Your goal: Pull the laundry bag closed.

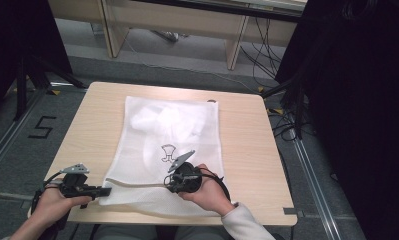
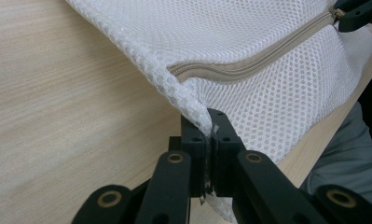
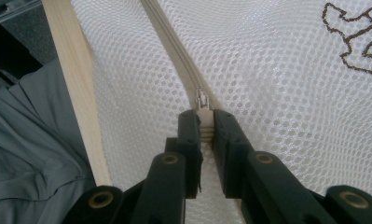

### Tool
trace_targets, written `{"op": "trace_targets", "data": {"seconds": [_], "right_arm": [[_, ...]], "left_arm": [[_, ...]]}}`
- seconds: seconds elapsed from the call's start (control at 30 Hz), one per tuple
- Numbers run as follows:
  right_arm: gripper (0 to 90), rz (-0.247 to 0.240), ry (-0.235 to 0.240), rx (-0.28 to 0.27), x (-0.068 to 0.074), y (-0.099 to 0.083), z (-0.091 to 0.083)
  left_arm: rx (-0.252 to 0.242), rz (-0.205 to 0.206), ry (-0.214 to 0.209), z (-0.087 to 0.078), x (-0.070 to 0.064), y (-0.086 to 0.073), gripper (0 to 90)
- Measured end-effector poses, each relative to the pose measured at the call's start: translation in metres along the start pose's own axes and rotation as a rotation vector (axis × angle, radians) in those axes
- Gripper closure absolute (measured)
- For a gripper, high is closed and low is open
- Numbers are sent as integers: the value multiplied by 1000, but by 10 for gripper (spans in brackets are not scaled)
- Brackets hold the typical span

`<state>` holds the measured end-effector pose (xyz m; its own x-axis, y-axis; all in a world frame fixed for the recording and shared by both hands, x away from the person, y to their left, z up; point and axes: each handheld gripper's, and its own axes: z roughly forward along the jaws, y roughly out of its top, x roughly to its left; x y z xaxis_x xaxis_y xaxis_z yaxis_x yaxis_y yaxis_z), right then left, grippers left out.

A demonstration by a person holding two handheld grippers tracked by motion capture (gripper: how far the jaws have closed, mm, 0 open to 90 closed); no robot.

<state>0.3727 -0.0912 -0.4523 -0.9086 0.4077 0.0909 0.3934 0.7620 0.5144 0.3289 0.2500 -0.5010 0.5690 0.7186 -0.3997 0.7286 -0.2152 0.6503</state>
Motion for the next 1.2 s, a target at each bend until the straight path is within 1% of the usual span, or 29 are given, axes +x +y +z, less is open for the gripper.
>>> {"op": "trace_targets", "data": {"seconds": [0.03,0.1,0.13,0.17,0.2,0.23,0.27,0.3,0.33,0.43,0.47,0.5,0.53,0.6,0.63,0.67,0.73,0.77,0.8,0.83,0.9,0.93,0.97,1.0,1.03,1.07,1.1,1.17,1.2], "right_arm": [[822,0,9,4,-1,0,-1],[823,6,6,7,-1,-1,-2],[823,6,4,2,-1,-2,-2],[823,4,2,3,-2,-2,-2],[823,6,3,4,-2,-3,-2],[823,11,6,5,-2,-3,-3],[823,7,1,-1,-3,-3,-3],[823,10,2,3,-3,-4,-3],[823,8,2,1,-3,-4,-3],[823,6,-4,1,-3,-4,-3],[823,3,-6,4,-3,-4,-4],[823,7,-5,1,-3,-5,-4],[822,8,-8,5,-4,-5,-4],[823,12,2,7,-4,-5,-4],[823,3,-5,1,-5,-5,-4],[823,13,4,7,-4,-5,-5],[823,5,-2,3,-4,-5,-5],[823,7,-5,11,-3,-5,-6],[823,-2,-9,16,-4,-6,-6],[823,3,-10,6,-4,-6,-7],[823,10,-18,13,-4,-8,-7],[823,9,-15,14,-5,-8,-7],[823,4,-25,8,-6,-9,-7],[823,7,-21,10,-6,-9,-7],[822,6,-27,13,-6,-10,-8],[823,8,-25,12,-6,-10,-8],[823,13,-16,16,-6,-10,-9],[823,13,-25,18,-7,-12,-9],[822,13,-20,16,-8,-12,-9]], "left_arm": [[1,1,1,0,0,0,856],[2,0,2,0,0,0,856],[-16,-4,10,1,-1,-1,856],[-3,-2,11,0,-1,0,856],[0,0,1,0,0,0,856],[-16,-3,5,1,0,-1,856],[-5,0,13,0,-1,0,856],[-4,-3,4,0,0,0,856],[-20,-4,4,1,0,-1,856],[-7,-2,6,0,0,0,856],[-17,-2,5,1,0,-1,856],[-4,0,13,0,0,0,856],[1,0,5,0,0,0,856],[1,0,1,0,0,0,856],[1,0,1,0,0,0,856],[2,1,1,0,0,0,856],[0,1,3,0,0,0,856],[0,1,4,-1,0,0,856],[0,0,1,-1,1,0,856],[0,1,4,-1,0,0,856],[1,0,4,0,0,0,856],[1,1,5,-1,0,0,856],[0,0,2,-1,1,0,856],[1,2,5,-1,0,0,856],[0,0,4,-1,0,0,856],[2,2,-1,-1,1,0,856],[1,2,4,-1,1,0,856],[1,2,3,-1,1,0,856],[0,3,1,-1,1,0,856]]}}
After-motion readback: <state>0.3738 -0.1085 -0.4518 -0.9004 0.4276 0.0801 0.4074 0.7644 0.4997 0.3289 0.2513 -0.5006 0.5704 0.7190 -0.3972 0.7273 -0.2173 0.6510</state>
